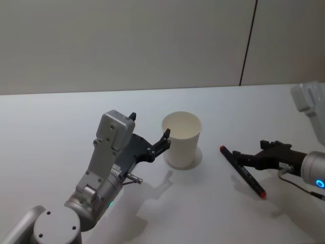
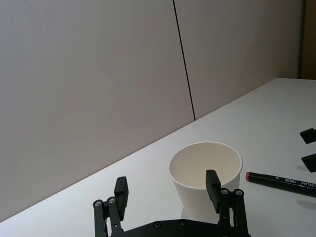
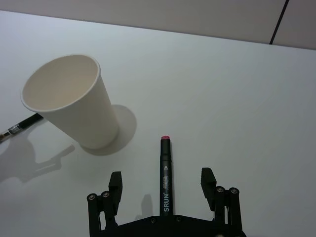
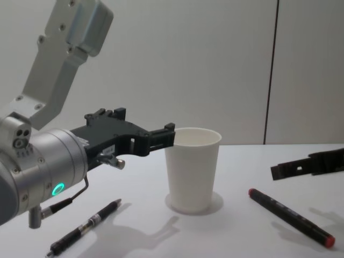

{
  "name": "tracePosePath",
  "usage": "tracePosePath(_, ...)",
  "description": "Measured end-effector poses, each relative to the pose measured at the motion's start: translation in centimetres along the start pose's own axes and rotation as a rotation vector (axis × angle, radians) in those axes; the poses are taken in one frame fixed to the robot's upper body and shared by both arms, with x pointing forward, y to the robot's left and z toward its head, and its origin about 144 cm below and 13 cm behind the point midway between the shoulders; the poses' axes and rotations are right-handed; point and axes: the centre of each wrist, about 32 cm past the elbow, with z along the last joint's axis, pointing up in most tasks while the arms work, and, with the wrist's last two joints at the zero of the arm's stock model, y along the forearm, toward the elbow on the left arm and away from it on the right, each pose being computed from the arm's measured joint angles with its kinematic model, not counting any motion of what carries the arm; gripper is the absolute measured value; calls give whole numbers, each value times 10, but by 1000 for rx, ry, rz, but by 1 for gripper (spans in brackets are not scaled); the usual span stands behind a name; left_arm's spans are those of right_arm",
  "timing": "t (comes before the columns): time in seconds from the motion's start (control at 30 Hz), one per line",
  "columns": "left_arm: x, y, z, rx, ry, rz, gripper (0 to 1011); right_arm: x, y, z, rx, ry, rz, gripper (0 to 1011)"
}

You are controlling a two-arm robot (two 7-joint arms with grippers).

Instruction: Place the pen into the pen holder.

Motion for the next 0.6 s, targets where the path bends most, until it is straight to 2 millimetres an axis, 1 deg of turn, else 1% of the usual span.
tracePosePath(0.2,0,0,0,0,0,0,1000,3,10,11,-62,3,20,1001)
tracePosePath(0.6,0,0,0,0,0,0,1000,8,26,27,-132,-4,40,1001)
